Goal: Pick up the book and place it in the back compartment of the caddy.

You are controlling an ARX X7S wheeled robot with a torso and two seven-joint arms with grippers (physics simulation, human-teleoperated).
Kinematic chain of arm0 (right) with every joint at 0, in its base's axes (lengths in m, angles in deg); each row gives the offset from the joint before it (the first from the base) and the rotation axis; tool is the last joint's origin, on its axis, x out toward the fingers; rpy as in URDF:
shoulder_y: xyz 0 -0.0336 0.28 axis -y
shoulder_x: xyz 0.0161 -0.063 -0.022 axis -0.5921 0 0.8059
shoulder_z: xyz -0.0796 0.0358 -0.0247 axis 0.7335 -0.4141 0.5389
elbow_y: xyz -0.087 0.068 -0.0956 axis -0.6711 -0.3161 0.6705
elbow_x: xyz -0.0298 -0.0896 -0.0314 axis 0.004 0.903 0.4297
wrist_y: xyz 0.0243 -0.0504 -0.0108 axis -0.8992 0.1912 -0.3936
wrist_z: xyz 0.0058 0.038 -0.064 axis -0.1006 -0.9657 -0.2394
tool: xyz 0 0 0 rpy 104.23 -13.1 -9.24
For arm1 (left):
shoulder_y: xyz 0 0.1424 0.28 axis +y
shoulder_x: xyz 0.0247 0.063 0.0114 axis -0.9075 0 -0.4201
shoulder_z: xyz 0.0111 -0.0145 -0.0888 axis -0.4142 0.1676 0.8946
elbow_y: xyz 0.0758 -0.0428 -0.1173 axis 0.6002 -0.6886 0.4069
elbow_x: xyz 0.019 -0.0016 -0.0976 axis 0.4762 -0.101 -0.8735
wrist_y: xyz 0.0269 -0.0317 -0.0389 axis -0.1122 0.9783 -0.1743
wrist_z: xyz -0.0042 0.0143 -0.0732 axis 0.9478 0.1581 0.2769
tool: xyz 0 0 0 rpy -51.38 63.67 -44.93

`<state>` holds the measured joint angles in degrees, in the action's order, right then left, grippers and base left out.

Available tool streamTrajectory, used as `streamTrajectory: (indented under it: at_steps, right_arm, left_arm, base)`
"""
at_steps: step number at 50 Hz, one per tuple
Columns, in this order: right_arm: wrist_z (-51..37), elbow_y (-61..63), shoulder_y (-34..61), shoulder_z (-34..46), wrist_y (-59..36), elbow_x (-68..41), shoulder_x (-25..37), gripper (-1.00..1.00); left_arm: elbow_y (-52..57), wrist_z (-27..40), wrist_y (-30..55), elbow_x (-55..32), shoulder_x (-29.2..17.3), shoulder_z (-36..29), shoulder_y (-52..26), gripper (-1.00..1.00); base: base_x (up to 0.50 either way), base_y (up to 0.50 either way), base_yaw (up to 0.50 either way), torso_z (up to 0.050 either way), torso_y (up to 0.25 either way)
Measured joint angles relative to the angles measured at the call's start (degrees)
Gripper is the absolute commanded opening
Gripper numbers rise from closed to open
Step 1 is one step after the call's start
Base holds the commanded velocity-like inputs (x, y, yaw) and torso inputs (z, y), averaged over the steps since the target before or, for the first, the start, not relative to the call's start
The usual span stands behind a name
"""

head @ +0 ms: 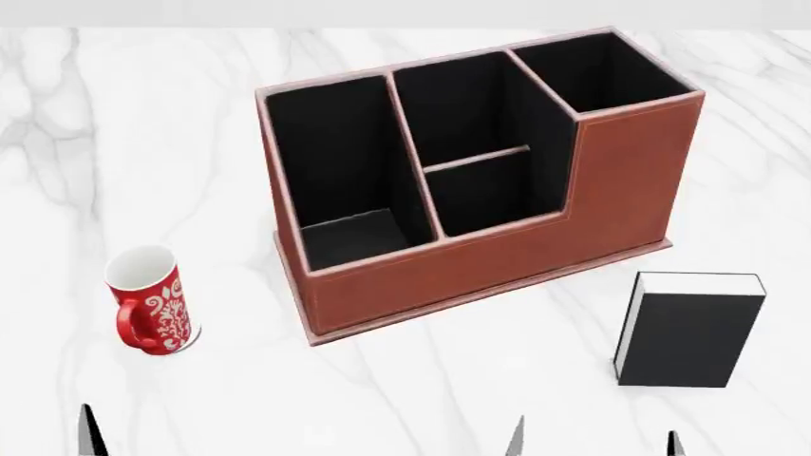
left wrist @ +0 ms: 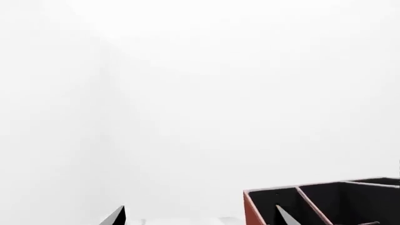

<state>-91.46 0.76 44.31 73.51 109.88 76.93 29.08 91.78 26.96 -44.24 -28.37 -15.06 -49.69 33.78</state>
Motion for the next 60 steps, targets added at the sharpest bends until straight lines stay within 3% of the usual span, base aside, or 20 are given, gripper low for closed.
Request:
streamTrajectory:
  at_steps: [19,60]
  right_arm:
    - [-4.5,1.9,-2.7,0.1,9.7,2.6,1.0,1.0]
    - [-7.7,3.0,-3.3,2.0,9.9,2.3,3.7,1.0]
  left_arm:
    - [1.3,5.3,-11.0,3.8,-0.9,-0.1,2.6,1.0]
    - [1.4,8.9,-12.1,3.9,-3.2,-1.7,2.4,1.0]
  base:
    - [0.0,0.0,0.0,0.0,0.0]
    - [0.0,0.0,0.0,0.0,0.0]
